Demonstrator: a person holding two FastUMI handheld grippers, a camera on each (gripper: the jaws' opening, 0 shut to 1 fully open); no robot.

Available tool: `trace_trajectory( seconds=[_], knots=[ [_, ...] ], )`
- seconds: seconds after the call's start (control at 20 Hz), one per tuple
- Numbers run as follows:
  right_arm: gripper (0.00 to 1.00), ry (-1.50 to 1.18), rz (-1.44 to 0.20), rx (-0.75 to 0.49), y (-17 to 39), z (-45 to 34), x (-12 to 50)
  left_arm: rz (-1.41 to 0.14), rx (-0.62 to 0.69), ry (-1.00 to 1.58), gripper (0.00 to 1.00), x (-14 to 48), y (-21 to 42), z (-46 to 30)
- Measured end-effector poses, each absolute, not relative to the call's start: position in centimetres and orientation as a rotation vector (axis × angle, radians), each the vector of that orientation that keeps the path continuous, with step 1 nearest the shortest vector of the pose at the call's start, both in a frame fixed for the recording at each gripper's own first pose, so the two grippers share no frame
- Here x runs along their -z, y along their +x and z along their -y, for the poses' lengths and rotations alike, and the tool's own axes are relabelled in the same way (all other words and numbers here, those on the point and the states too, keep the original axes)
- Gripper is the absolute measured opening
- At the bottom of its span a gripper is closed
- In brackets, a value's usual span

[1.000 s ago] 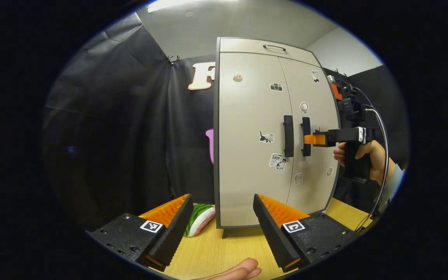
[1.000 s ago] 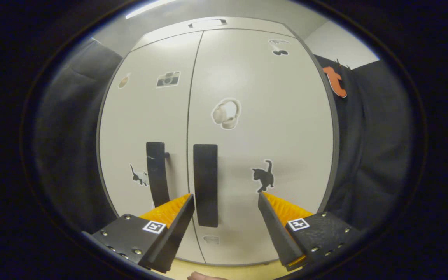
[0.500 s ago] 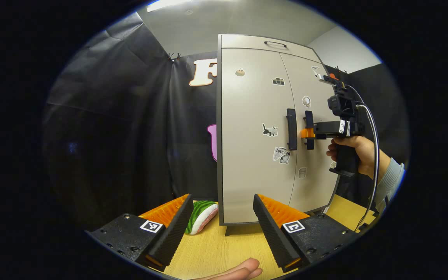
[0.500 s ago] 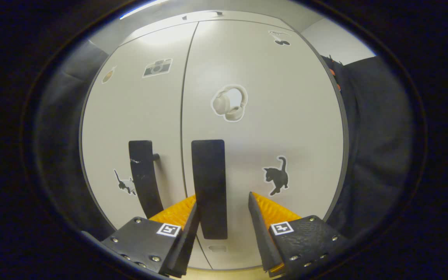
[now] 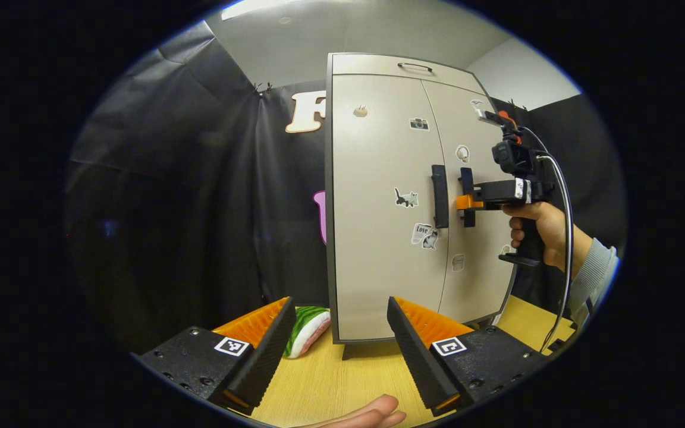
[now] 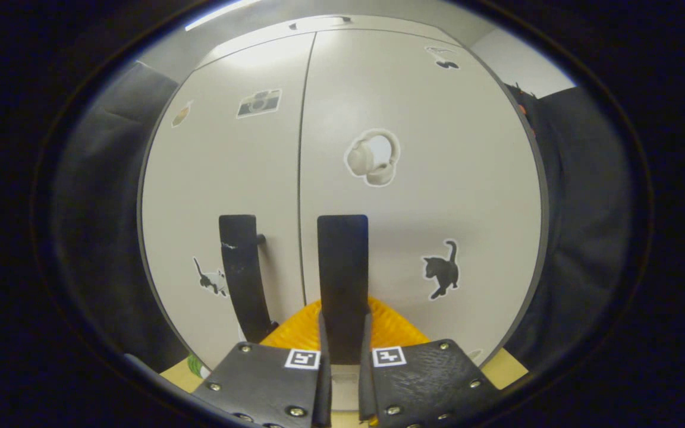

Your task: Open the right door of the double-door shoe cabinet with the right hand, and open the left door with the left hand.

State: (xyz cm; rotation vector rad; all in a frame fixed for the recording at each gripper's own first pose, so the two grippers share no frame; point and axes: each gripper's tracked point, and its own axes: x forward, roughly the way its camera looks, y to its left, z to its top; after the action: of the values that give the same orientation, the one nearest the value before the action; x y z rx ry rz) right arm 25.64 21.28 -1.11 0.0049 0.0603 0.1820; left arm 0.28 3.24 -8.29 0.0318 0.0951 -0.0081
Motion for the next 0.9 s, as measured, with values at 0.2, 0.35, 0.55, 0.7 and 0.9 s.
trace_trajectory(
  seconds=[0.2,0.35,0.55,0.7,0.9],
  knots=[
    [0.18,0.023,-0.065,-0.186,24.5,-20.9,0.9,-0.09,-0.004,0.031,0.96,8.0,0.2,-3.3],
    [0.18,0.032,-0.062,-0.217,23.5,-20.6,0.6,-0.086,-0.015,0.042,0.93,7.8,-0.6,-3.1],
    [0.18,0.042,-0.047,-0.267,21.7,-19.6,0.3,-0.076,-0.003,0.043,0.93,7.3,-1.2,-2.2],
    [0.18,0.036,-0.043,-0.283,20.6,-18.8,0.2,-0.08,-0.002,0.036,0.96,7.8,-1.7,-1.6],
    [0.18,0.011,-0.042,-0.299,19.2,-17.6,0.0,-0.094,0.012,0.018,0.96,8.6,-2.1,-0.4]
  ],
)
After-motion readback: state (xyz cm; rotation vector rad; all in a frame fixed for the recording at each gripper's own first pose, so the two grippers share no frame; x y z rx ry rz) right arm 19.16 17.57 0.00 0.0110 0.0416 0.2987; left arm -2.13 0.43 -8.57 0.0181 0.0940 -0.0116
